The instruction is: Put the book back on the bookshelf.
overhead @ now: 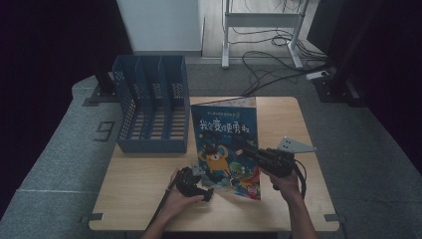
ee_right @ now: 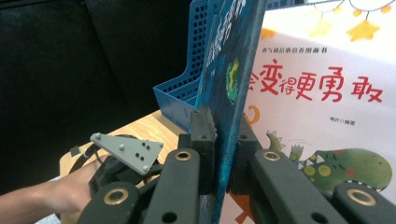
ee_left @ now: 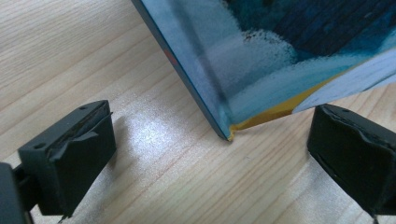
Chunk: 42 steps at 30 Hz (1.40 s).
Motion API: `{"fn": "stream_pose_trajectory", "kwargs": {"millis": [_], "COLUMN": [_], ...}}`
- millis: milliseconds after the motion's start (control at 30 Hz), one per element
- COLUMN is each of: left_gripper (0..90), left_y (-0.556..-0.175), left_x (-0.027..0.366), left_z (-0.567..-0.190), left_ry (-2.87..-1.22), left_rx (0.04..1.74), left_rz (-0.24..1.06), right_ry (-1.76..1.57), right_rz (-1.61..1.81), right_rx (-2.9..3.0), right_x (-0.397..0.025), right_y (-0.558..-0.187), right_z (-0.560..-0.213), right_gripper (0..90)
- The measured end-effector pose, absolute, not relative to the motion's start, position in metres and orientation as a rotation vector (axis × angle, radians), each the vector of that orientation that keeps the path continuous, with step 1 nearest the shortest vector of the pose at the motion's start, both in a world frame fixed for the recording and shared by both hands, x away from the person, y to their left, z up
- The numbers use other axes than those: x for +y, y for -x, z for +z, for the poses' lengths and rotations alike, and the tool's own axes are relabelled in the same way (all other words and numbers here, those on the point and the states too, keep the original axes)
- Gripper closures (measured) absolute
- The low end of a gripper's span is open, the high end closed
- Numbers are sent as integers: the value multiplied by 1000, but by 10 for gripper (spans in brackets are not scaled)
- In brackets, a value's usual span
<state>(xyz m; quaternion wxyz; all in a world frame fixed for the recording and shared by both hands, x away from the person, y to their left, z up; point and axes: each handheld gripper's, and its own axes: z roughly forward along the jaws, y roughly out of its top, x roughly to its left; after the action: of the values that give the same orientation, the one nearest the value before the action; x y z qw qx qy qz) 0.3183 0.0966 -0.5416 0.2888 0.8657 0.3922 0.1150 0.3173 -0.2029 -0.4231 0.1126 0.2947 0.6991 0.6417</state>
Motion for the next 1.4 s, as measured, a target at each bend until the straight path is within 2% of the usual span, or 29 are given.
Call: {"fn": "stream_pose_trajectory", "kwargs": {"millis": [267,500,700,833,1233,1333,1400], "left_gripper": [42,70,101,52,51,53,54], "left_y": [-314,-318,-313,-308,-315,-323,-325], "left_x": [97,107,101,94,88,94,96], "left_z": [-542,-540,-541,-542,-543,-541,-541], "left_ry": [-2303,-2219,-2265,-2313,-2290,-2216,-2216], "left_rx": [1043,1088,1027,974,1017,1069,1071], "left_rz": [320,245,283,292,327,250,245], "right_ry": [-841,-839,-829,-828,-796,-795,-798], "right_rz": [1868,1887,1897,1901,1906,1881,1871], "right_rx": [2053,2057,2054,2058,2063,2064,2064], "right_x": [-204,-208,-209,-210,-217,-218,-219], "right_y": [-309,-306,-304,-304,-298,-298,-297], "right_z": [-424,-427,-429,-430,-436,-436,-437], "right_gripper": [836,843,843,844,847,846,846]}}
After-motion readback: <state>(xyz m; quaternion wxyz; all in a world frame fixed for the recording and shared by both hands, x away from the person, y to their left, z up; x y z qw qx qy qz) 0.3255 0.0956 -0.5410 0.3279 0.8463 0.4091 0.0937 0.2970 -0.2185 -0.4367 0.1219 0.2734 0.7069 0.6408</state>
